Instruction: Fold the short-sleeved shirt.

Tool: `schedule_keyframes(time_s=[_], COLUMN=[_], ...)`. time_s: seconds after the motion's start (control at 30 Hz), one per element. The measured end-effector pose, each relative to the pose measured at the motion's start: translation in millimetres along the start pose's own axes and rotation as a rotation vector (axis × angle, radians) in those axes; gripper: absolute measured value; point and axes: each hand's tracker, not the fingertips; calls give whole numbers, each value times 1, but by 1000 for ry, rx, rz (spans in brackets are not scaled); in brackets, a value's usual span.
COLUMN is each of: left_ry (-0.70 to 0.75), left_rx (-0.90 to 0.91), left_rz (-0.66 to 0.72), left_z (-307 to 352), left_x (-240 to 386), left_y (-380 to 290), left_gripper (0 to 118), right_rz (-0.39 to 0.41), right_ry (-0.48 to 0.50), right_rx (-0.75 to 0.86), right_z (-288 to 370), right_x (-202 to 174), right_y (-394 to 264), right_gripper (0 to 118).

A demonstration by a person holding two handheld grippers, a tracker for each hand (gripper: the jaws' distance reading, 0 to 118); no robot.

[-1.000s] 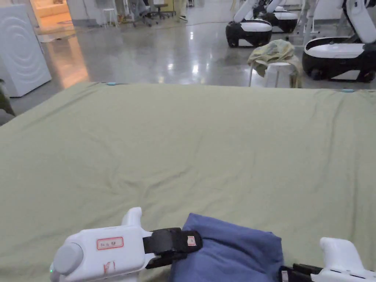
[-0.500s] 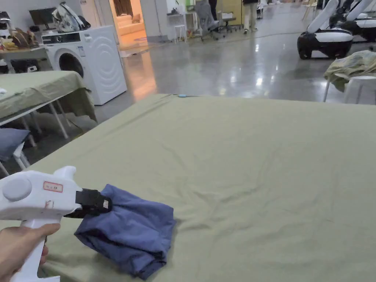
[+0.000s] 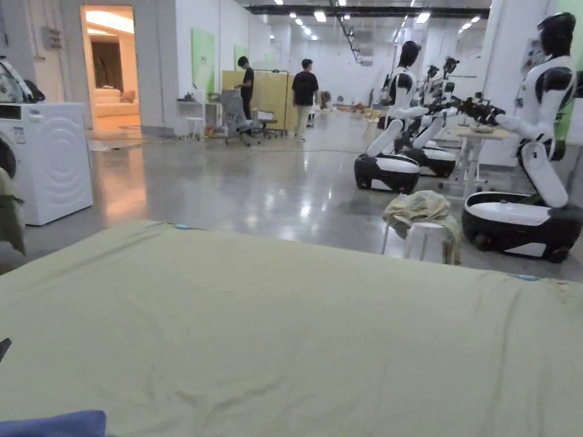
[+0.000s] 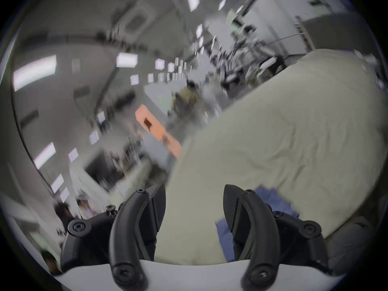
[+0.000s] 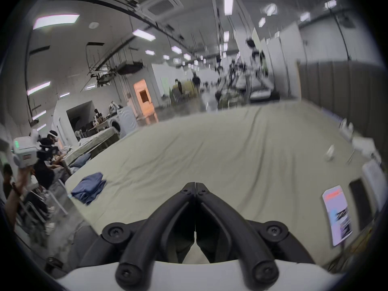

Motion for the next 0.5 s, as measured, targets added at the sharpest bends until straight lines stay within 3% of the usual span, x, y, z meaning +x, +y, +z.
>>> schedule_keyframes(time_s=[0.1,0.27,0.37,0.4,0.47,0.5], left_ry=[66,-203,-237,-249,-269,-250], left_rx=[127,288,315,312,313,305], left_rz=[107,515,543,547,577,573], left_z=[27,50,53,55,58,59], left_x=[32,64,82,85,94,99], left_y=[37,66,71,72,73,73], left_gripper=[56,56,54,47,19,12], right_rz=[76,195,277,287,293,285], right_ry=[-53,-107,-165,-169,-179,-178], right_rx=[44,92,119,128,157,171], right_z=[10,33,47,50,56,56], right_x=[-5,-15,-20,-20,-22,-22], right_y=[15,20,17,15,13,12], right_gripper=[0,0,0,0,0,0])
